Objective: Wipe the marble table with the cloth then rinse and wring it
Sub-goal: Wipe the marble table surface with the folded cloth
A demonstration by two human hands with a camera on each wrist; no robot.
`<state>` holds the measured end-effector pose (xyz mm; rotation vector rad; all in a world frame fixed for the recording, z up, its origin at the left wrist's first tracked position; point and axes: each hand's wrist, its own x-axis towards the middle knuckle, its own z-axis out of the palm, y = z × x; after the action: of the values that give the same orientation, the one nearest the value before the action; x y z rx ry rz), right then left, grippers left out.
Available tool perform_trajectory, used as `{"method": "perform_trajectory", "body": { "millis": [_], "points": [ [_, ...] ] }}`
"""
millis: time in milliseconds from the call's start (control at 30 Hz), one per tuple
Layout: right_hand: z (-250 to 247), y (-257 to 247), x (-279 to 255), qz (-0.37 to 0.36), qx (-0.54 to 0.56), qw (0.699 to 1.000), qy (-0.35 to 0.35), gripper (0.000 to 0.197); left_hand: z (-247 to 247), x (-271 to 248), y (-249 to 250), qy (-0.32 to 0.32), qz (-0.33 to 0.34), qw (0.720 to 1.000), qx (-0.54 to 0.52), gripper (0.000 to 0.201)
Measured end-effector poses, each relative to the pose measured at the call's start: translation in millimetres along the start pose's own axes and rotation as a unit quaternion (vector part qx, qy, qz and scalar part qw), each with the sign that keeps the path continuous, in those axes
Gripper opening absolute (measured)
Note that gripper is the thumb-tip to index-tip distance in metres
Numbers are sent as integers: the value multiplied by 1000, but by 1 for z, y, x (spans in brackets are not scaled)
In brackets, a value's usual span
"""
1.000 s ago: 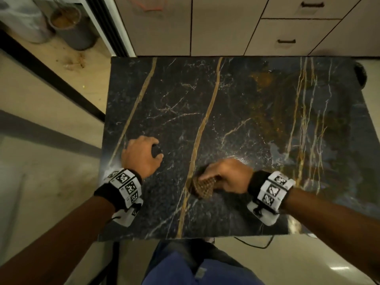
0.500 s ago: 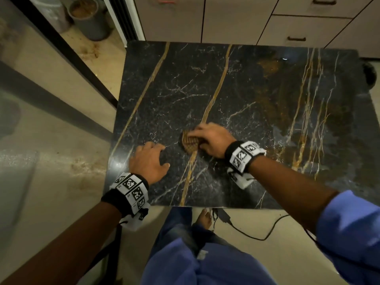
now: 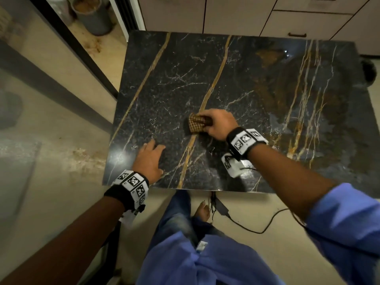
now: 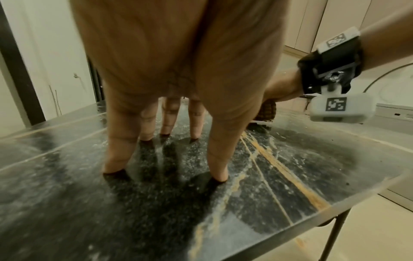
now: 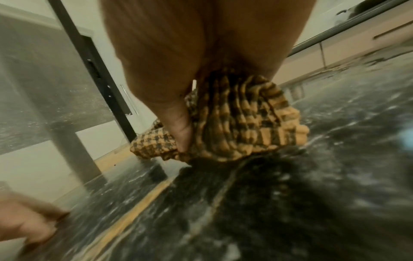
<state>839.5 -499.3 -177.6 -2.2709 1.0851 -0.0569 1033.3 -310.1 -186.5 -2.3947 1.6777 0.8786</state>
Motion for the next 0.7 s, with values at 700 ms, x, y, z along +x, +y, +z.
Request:
{"method": "perform_trajectory", "body": {
  "millis": [700],
  "points": [
    [-55,64,-121,-10,-101,959,-265,47,-4,-4,30,52,49,997,-26,56]
  ]
}}
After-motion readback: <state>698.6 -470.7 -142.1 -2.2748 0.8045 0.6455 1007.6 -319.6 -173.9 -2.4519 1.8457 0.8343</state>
